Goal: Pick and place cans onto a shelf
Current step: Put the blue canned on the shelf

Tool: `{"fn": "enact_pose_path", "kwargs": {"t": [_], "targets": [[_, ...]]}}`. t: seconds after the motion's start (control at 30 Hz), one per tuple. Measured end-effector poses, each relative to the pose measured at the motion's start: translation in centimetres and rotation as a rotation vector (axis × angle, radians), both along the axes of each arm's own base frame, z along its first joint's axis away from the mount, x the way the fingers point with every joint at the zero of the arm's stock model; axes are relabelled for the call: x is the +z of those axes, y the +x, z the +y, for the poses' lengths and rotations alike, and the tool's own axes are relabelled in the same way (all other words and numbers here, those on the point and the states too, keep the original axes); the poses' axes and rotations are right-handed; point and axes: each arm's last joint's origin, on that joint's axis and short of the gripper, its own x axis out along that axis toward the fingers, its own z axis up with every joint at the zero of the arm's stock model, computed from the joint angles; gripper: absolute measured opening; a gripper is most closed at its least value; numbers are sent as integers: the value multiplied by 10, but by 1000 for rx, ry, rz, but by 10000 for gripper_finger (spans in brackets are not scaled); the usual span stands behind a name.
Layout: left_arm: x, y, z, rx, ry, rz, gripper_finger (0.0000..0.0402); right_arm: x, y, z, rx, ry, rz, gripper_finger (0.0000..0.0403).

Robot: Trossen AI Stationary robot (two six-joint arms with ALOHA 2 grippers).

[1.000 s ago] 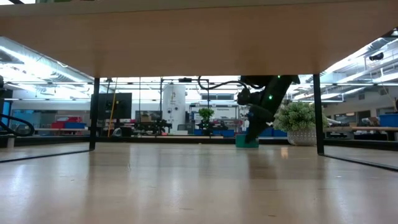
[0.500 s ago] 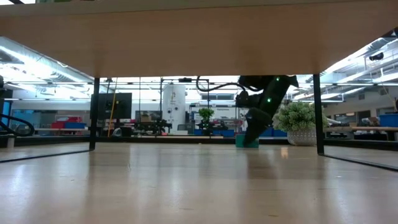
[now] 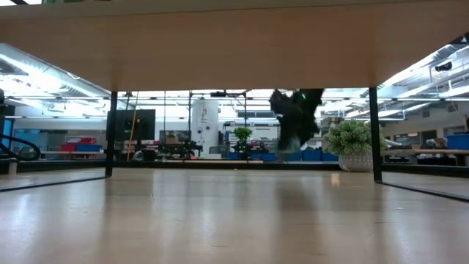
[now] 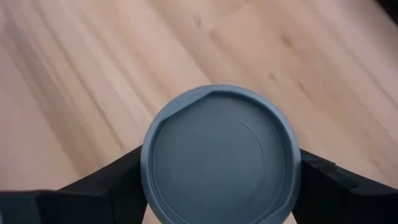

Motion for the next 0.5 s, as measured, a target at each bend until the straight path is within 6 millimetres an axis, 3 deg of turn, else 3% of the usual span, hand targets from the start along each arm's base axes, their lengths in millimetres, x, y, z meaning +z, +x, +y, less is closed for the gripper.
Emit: {"fn": "enact_pose_path", "kwargs": {"t": [0.13,0.3,0.5], "targets": [[1,0,0,1,-2,-10,220,43,12,-2,-200,93,-19,307],[1,1,-1,-33,-4,-7,220,93,24,8,-408,68,-14,307],[1,1,-1,-47,-6,-7,220,131,35,31,-551,28,-52,307]]}}
